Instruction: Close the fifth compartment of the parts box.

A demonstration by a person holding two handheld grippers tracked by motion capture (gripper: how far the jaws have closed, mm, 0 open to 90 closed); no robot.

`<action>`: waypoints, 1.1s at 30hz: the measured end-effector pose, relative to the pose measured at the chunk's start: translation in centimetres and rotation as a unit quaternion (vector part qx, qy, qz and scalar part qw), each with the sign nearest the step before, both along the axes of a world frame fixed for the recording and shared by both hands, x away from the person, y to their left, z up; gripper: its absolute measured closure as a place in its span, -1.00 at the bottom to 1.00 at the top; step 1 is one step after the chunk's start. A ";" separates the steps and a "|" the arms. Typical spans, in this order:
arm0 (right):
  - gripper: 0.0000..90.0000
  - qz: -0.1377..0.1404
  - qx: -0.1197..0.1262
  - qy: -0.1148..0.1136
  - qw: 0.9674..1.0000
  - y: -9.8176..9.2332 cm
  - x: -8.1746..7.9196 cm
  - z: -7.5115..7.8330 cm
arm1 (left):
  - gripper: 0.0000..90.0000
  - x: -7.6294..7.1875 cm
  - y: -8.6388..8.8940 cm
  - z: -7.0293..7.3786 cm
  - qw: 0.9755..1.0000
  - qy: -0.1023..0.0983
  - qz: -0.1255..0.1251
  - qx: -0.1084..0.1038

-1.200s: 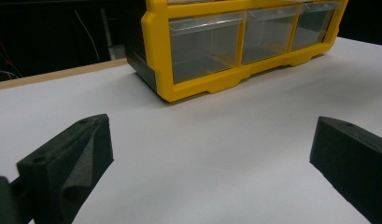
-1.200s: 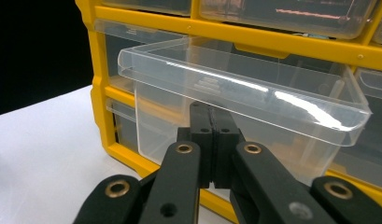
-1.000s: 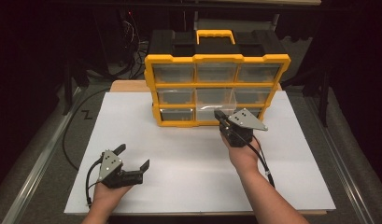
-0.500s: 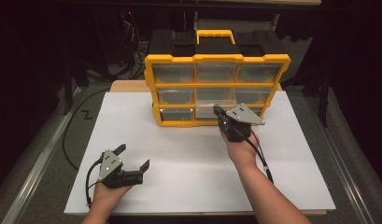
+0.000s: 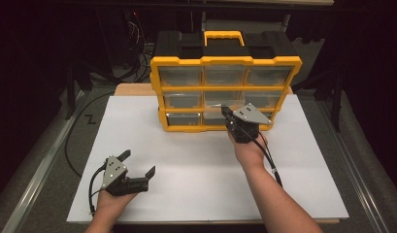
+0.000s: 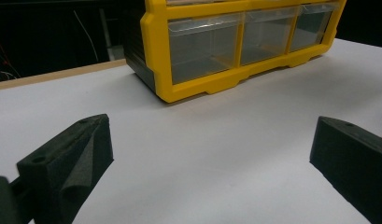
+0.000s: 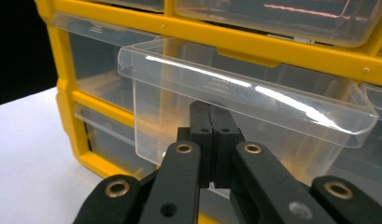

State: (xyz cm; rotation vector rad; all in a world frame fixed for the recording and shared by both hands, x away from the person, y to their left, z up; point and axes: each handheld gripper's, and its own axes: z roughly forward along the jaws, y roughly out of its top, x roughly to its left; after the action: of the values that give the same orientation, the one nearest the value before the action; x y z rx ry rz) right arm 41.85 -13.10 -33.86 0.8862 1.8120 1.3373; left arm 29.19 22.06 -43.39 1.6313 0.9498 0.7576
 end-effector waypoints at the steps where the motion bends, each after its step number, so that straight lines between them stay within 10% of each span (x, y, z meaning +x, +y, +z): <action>1: 1.00 -0.001 0.000 0.001 1.000 0.0 0.1 0.0 | -1.00 0.0 0.0 0.0 1.000 0.000 0.000 0.000; 33: 1.00 -0.030 -0.012 0.012 0.999 1.1 3.9 0.2 | -1.00 0.0 0.0 0.0 1.000 -0.001 -0.001 -0.004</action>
State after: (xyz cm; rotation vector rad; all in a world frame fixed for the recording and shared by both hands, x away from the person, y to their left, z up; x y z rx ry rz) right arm 45.79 -11.98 -33.71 0.9413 1.8019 1.2696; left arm 29.22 22.11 -43.37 1.6235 0.9495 0.7526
